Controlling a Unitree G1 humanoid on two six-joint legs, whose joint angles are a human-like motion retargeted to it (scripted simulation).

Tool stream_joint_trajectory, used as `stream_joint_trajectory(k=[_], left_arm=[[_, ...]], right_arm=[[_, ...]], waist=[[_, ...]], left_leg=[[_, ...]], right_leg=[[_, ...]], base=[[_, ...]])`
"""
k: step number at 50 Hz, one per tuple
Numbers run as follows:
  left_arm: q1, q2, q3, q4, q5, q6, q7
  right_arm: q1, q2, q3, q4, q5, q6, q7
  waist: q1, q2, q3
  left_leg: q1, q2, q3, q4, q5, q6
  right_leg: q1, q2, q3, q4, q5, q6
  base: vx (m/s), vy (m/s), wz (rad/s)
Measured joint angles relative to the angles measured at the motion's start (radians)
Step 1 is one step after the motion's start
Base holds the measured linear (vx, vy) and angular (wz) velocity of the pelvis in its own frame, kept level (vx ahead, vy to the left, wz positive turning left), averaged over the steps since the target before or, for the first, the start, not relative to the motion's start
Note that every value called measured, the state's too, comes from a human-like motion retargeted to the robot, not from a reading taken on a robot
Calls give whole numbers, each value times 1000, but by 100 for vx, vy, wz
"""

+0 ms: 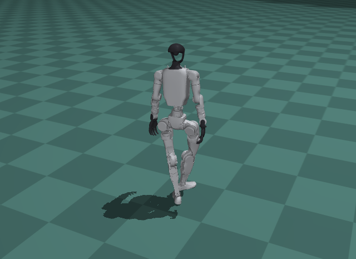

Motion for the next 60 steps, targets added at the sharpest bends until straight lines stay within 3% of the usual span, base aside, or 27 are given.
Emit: stream_joint_trajectory(k=[3,5,7,8,10,12,13,16,18,20,23,28,30,32,35,37,40,43,45,48,54,57,60], left_arm=[[84,-18,38,-54,-162,-127,17],[129,-38,53,-63,-193,-146,20],[153,-55,71,-48,-152,-118,9],[161,-60,73,-34,-120,-102,-3],[176,-53,62,-4,-53,-71,-38],[189,-36,33,27,7,-43,-51],[193,-35,18,38,33,-28,-39],[215,-40,18,63,64,-13,17],[231,-58,40,83,67,-29,44],[256,-90,63,112,78,-47,40],[278,-120,76,157,133,-35,-77],[272,-87,48,233,213,-10,-434],[270,-78,35,246,256,23,-563],[264,-60,28,241,283,48,-595],[253,-56,25,218,281,68,-524],[227,-55,27,202,254,67,-458],[165,-46,19,183,177,50,-353],[73,-37,30,181,106,72,-275],[20,-33,51,150,94,102,-262],[-40,-30,71,73,57,114,-274],[-146,1,53,-79,-60,57,-267],[-206,10,41,-140,-50,56,-274],[-230,14,19,-204,-47,34,-273]], right_arm=[[-21,-42,-8,136,-38,12,7],[-20,-67,-15,199,-62,43,27],[-4,-82,-28,232,-73,63,37],[9,-86,-38,240,-74,63,37],[41,-85,-48,242,-64,51,38],[62,-70,-55,242,-35,39,33],[64,-59,-63,242,-17,34,27],[31,-34,-57,242,41,-38,-12],[-12,-19,-38,242,87,-98,-54],[-33,0,-21,204,115,-129,-86],[-64,11,-4,105,121,-148,-94],[-118,5,69,-74,111,-177,-48],[-126,-1,89,-133,102,-196,-65],[-127,5,100,-172,92,-200,-88],[-102,21,92,-194,87,-195,-107],[-75,36,88,-181,110,-202,-107],[-35,47,80,-133,151,-227,-105],[-11,44,70,-51,131,-214,-100],[4,41,57,19,107,-194,-109],[40,27,33,112,75,-158,-90],[122,-10,-35,198,1,-42,56],[147,-26,-83,222,-4,4,161],[153,-48,-113,242,24,42,217]], waist=[[-28,43,-17],[-47,76,-37],[-57,93,-54],[-64,96,-64],[-79,77,-76],[-62,61,-79],[-41,55,-76],[59,19,0],[100,8,24],[124,14,19],[92,7,-17],[111,36,-17],[116,29,-16],[113,17,-13],[97,32,-29],[90,49,-33],[92,74,-23],[68,83,-15],[33,68,-7],[-18,51,1],[-101,17,38],[-104,15,60],[-111,24,70]], left_leg=[[-5,26,24,-5,-9,0],[-6,45,41,-11,-15,0],[5,59,67,-11,-28,-12],[13,63,79,-7,-38,-21],[35,52,91,7,-58,-33],[44,61,118,45,-75,-27],[37,69,127,76,-77,-7],[57,143,108,287,-88,0],[16,192,63,433,-81,0],[-66,146,-12,481,-20,0],[-191,-28,-227,412,84,-42],[-203,-95,-330,244,107,-111],[-201,-114,-297,209,157,0],[-179,-64,-244,234,100,0],[-171,-89,-354,210,88,0],[-140,-48,-326,175,75,0],[-106,-15,-365,141,61,0],[-67,6,-329,88,73,0],[-43,-12,-356,63,80,0],[0,-10,-354,44,71,0],[120,-4,-376,34,18,0],[174,13,-392,51,-7,0],[235,21,-380,39,23,0]], right_leg=[[1,-16,100,115,1,-17],[19,-29,142,167,9,-41],[73,-56,149,175,13,-2],[104,-70,150,158,-15,48],[119,-57,311,106,-36,78],[138,-44,327,67,-47,26],[171,-66,205,47,-58,2],[240,-20,401,28,-82,-21],[292,-11,354,-13,-96,-46],[294,-22,353,-61,-60,-35],[266,-68,294,-103,-29,-4],[285,-24,267,-138,-36,9],[304,-26,261,-147,-43,20],[333,7,268,-147,-73,5],[334,21,245,-109,-90,26],[307,25,226,-18,-94,42],[198,17,217,225,-15,102],[52,-33,190,453,-92,102],[-24,-37,177,456,-113,105],[-109,-36,162,337,-135,64],[-245,-43,208,128,-145,-18],[-282,-42,217,108,-159,-72],[-308,-53,250,169,-164,-78]], base=[[0,-4,-148],[9,2,-77],[19,-11,-33],[25,-21,5],[28,-21,25],[21,-22,8],[17,-26,-46],[29,-47,-126],[18,-35,-71],[-20,33,38],[-16,30,109],[1,0,10],[16,-10,-14],[24,-38,-21],[24,7,-3],[22,8,-12],[19,3,-28],[18,8,1],[21,-5,45],[40,-9,46],[51,-17,39],[69,-32,12],[76,-12,5]])
